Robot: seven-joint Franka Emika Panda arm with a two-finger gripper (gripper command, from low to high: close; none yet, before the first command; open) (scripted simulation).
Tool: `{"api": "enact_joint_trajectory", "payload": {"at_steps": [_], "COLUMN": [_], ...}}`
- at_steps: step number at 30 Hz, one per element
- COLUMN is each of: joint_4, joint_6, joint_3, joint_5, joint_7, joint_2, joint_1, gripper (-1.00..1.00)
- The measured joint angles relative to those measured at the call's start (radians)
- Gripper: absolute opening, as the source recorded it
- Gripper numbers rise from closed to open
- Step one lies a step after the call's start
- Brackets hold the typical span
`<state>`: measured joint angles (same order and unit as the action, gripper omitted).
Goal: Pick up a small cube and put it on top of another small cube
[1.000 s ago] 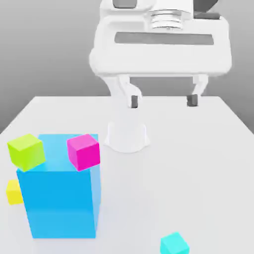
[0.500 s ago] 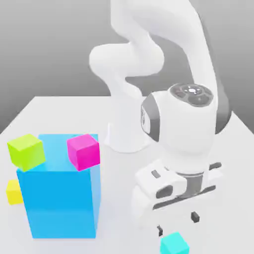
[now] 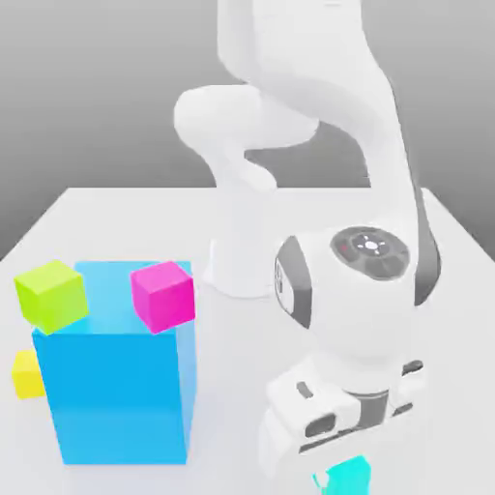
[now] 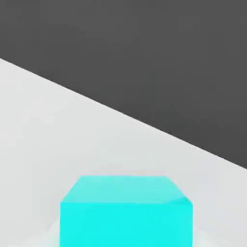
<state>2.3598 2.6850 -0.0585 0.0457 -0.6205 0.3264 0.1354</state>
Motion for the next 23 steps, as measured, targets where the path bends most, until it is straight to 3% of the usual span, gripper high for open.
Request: {"api": "enact_joint_trajectory", "payload": {"at_steps": [7, 15, 19, 20, 23], "joint_4": [-0.033, -0.075, 0.003, 0.015, 0.015], "joint_6": [-0.285, -0.609, -0.505, -0.485, -0.485], "joint_3": [0.157, 0.246, 0.263, 0.264, 0.264], "joint_5": [-0.034, -0.003, -0.006, -0.007, -0.007], "joint_7": [-0.253, -0.612, -0.643, -0.643, -0.643], "joint_2": [-0.253, -0.540, -0.514, -0.506, -0.506], "joint_1": [-0.152, -0.377, -0.399, -0.400, -0.400], "gripper": [-1.00, -1.00, -1.00, 1.00, 1.00]}}
